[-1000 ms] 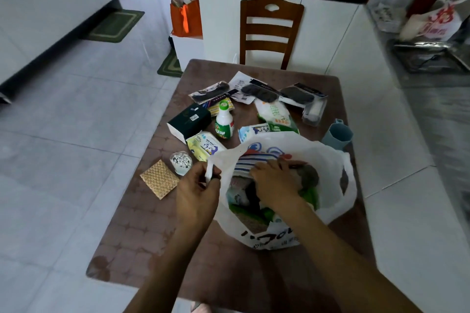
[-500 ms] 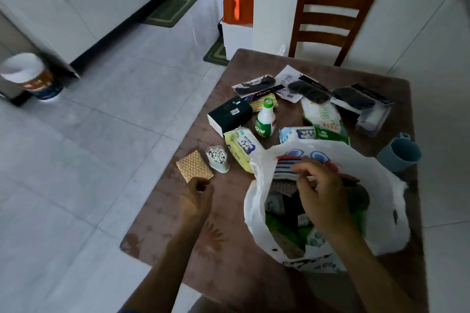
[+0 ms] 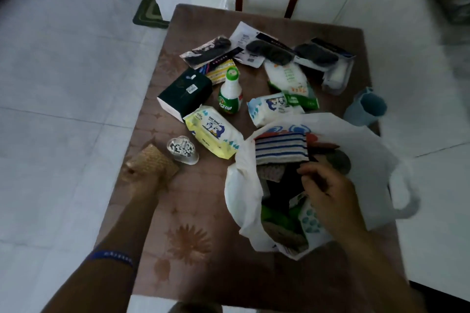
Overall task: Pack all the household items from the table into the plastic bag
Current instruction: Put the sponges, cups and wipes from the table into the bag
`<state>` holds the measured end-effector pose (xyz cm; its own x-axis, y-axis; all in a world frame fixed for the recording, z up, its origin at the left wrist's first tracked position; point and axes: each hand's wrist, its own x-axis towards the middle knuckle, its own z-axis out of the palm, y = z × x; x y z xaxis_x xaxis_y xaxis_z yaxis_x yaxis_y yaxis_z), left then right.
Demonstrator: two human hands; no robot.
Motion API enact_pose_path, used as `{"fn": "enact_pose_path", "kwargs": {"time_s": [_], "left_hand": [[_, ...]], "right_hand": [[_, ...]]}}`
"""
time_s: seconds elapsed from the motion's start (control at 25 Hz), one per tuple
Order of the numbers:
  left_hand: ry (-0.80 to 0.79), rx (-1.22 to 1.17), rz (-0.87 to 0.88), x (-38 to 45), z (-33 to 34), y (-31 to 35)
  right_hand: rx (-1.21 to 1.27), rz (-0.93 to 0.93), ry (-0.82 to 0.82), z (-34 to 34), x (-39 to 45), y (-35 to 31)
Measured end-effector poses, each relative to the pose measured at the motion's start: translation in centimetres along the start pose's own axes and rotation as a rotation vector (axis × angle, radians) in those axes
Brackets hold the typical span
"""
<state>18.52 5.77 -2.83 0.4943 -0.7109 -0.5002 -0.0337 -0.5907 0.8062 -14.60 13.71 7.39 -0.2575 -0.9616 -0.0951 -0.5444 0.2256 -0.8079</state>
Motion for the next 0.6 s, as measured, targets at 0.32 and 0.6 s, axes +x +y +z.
{"fn": "enact_pose_path", "kwargs": {"time_s": [0.32,0.6], "left_hand": [[-0.596,-0.210,0.569,-15.1,0.1,12.6],[-0.184,0.493,0.744,-21.5,5.0,10.0]], "right_hand": [[0.728,-0.105,-0.330,-3.4,0.2,-8.0],[0.349,-0.073,-0.245,-5.9,0.5,-4.3]]}}
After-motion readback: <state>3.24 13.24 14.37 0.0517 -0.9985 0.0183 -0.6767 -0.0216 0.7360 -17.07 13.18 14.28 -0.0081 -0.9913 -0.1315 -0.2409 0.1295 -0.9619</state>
